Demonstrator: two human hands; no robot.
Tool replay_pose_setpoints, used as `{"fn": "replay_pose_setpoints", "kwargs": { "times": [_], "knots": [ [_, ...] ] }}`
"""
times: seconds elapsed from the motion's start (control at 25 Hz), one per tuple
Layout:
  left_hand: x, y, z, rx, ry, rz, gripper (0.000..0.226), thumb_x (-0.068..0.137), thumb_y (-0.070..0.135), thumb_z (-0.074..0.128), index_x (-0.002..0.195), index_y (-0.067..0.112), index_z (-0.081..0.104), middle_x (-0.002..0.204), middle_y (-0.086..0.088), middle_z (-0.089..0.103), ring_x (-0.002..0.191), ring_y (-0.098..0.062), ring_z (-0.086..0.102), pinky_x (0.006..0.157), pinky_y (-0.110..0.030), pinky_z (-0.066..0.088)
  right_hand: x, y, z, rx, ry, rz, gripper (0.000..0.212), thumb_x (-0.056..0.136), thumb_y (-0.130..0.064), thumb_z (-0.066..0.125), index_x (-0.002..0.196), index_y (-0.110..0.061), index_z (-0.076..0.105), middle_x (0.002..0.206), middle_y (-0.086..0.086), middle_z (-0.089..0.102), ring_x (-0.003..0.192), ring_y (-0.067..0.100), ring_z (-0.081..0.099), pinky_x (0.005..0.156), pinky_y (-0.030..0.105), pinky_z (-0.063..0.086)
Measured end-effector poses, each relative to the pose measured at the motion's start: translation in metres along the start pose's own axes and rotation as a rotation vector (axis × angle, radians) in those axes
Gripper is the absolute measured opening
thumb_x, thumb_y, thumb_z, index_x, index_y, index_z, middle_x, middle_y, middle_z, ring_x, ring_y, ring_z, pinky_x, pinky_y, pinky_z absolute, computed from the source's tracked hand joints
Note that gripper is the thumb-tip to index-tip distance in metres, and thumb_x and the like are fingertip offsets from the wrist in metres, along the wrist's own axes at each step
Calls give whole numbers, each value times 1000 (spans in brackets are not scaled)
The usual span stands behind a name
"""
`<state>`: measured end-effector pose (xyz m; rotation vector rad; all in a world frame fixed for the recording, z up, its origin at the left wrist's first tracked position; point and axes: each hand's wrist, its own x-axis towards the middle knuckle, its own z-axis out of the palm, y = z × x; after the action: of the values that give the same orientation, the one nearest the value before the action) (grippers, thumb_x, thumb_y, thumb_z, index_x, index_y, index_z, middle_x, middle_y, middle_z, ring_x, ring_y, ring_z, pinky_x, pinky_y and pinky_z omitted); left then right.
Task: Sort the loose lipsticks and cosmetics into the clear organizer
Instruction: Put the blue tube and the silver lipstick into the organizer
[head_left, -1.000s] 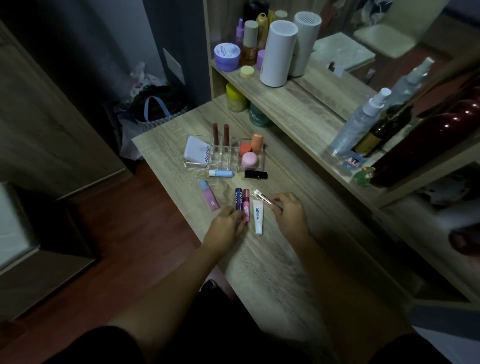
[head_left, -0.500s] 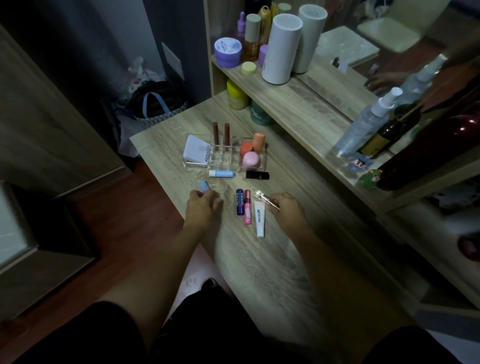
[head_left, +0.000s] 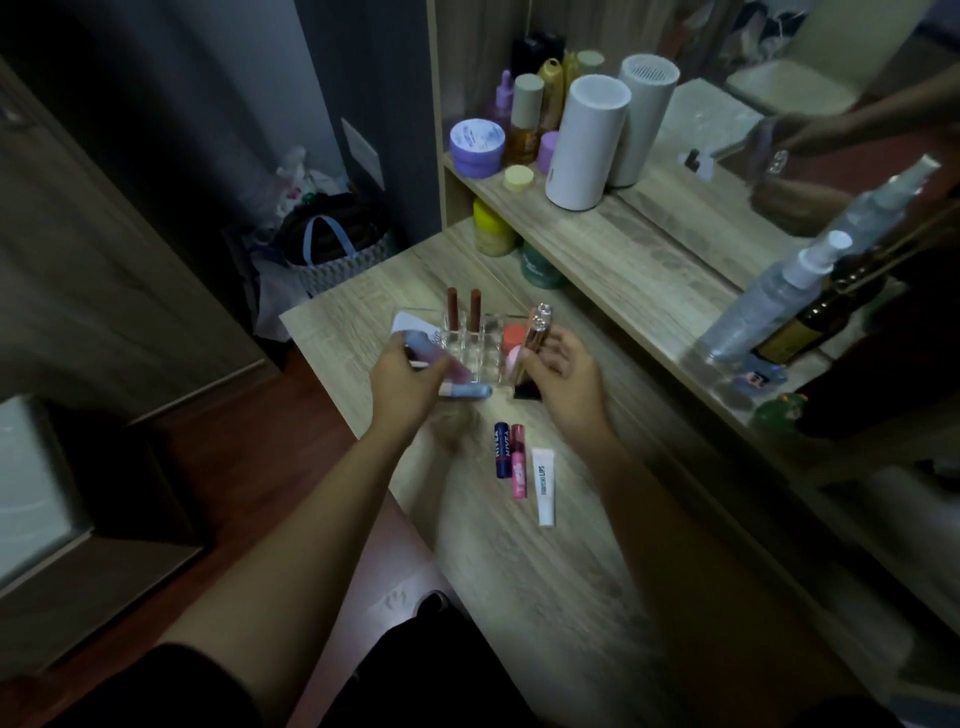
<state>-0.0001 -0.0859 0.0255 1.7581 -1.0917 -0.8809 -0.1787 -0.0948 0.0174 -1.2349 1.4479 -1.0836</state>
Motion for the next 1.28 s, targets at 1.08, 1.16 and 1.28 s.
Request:
{"fn": "replay_pose_setpoints", "kwargs": {
  "times": [1.08, 1.16, 1.28],
  "knots": [
    [69, -23, 32, 423, -75, 206, 22, 84, 20, 67, 96, 2, 63, 90, -15, 68, 82, -25, 63, 74, -34, 50, 74, 22, 63, -298, 151, -22, 30, 84, -4, 63, 113, -9, 61, 108, 8, 70, 90, 1, 60, 74, 10, 49],
    [70, -23, 32, 427, -90, 211, 25, 84, 21, 67, 100, 3, 62, 93, -16, 69, 85, -26, 64, 77, -38, 53, 76, 25, 64, -311, 155, -4, 31, 84, -3, 63, 114, -9, 61, 109, 8, 70, 94, 4, 61, 84, 20, 53],
    [70, -24, 33, 443, -115, 210, 27, 85, 22, 66, 104, 3, 62, 97, -16, 69, 89, -27, 64, 81, -42, 53, 78, 29, 65, -328, 178, 19, 33, 83, -3, 64, 115, -9, 60, 109, 7, 70, 94, 5, 63, 84, 21, 53]
  ]
}}
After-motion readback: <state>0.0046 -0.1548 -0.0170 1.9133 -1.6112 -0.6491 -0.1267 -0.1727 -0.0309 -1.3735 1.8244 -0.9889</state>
